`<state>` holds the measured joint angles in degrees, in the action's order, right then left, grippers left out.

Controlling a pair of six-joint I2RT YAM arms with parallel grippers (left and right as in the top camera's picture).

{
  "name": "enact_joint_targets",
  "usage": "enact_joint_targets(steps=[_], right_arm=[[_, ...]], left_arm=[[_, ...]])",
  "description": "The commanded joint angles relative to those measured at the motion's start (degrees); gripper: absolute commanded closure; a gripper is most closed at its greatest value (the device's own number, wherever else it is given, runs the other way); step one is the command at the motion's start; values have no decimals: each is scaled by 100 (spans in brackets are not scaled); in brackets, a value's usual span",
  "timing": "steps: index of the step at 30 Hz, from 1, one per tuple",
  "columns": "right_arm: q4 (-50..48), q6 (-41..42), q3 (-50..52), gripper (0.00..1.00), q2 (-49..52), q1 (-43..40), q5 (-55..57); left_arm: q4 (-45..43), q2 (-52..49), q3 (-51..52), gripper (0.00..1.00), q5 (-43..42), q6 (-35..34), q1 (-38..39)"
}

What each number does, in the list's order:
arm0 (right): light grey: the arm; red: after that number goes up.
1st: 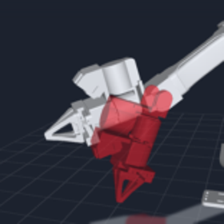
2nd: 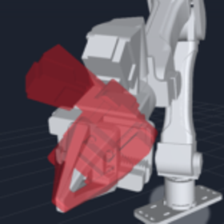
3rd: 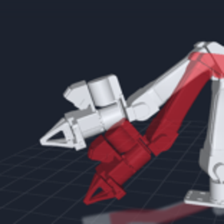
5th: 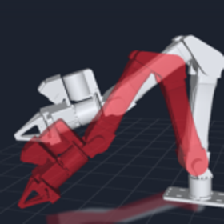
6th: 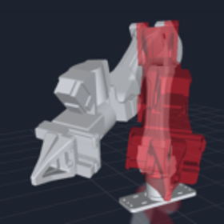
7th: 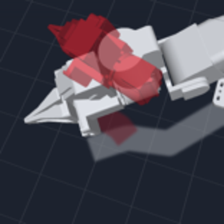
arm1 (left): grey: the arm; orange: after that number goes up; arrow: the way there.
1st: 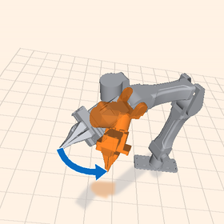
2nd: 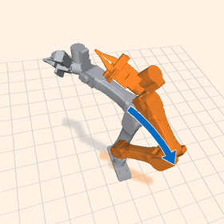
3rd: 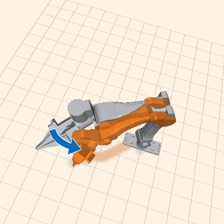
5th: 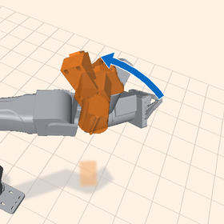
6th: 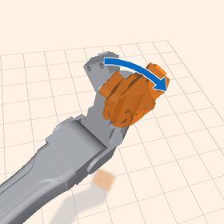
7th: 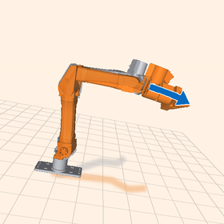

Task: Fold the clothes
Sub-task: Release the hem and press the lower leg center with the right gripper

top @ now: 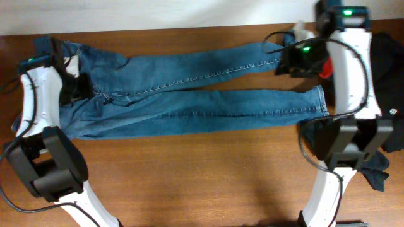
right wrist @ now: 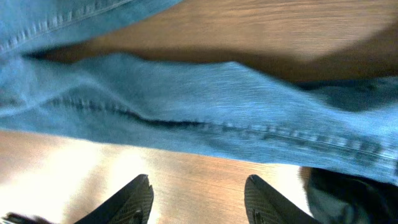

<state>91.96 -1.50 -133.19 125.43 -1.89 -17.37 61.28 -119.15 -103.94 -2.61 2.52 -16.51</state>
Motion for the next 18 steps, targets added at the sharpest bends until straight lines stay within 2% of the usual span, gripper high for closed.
enact_joint_targets(steps=[1, 3, 4, 5, 7, 9, 10, 15, 18], right_arm=[[85, -22, 68, 45, -28, 809, 420], [76, 50, 229, 46, -13, 1211, 531], [74, 48, 361, 46, 20, 1434, 542], [66, 50, 442, 50, 39, 1545, 538], [-149, 37, 870, 76, 66, 1937, 542], [-566, 20, 1268, 93, 66, 2218, 540], [-944, 20, 1565, 96, 66, 2417, 542], [-2634, 24, 2774, 96, 68, 3230, 531], [-3407, 28, 3195, 96, 68, 3519, 1027]], left_arm=[[-155, -282, 339, 53, -70, 372, -42], [-339, -450, 474, 58, -160, 538, 0], [-470, -590, 542, 65, -162, 553, 26], [-527, -658, 557, 67, -164, 551, 33], [-802, -817, 597, 69, -260, 551, 33], [-1025, -874, 634, 71, -328, 553, 33], [-1143, -920, 643, 72, -365, 557, 33], [-1309, -1154, 643, 76, -380, 577, 33], [-1311, -1200, 643, 77, -385, 577, 33]])
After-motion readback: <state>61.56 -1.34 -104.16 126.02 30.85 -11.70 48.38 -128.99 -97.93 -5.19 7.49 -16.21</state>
